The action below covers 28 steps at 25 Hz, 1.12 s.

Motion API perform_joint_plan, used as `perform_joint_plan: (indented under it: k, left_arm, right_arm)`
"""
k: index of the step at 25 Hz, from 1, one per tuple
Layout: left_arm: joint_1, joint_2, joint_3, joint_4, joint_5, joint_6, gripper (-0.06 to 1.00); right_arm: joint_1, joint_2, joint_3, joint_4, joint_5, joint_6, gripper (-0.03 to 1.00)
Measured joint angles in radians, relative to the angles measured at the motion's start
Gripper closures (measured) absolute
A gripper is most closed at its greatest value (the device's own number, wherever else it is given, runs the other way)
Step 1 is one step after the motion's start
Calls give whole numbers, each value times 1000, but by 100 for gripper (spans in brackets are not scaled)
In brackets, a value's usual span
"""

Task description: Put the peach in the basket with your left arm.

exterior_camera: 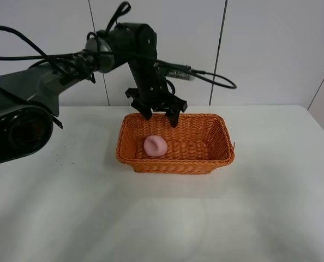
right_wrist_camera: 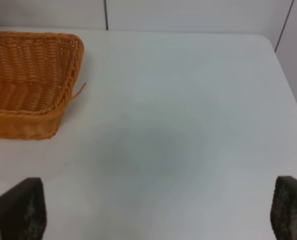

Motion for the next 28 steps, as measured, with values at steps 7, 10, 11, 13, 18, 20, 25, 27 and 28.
perform_joint_plan:
  k: [7,10,11,13,18,20,25,27,28]
  left_arm:
    - [101,-46,-24,64,0,4,15]
    - [168,-45,-24,89,0,18,15]
    - [196,-45,-24,91,0,24,15]
    - [256,-45,-23,91,0,39,15]
    - [413,-45,-5,92,0,50,15]
    - [479,-45,-1,81,0,50,15]
    - [561,-45,0,58,0,57,16]
    - [563,-49,9,53,0,57,16]
    - [563,-55,18,48,0,58,16]
  right_arm:
    - [0,0,0,0,0,0,27]
    - [0,0,0,0,0,0,27]
    - [0,0,0,0,0,0,27]
    - [0,0,0,0,0,0,27]
    - [0,0,0,0,0,0,27]
    - [0,0,0,0,0,0,27]
    - [0,0,0,0,0,0,27]
    - [0,0,0,0,0,0,27]
    - [0,0,0,0,0,0,27]
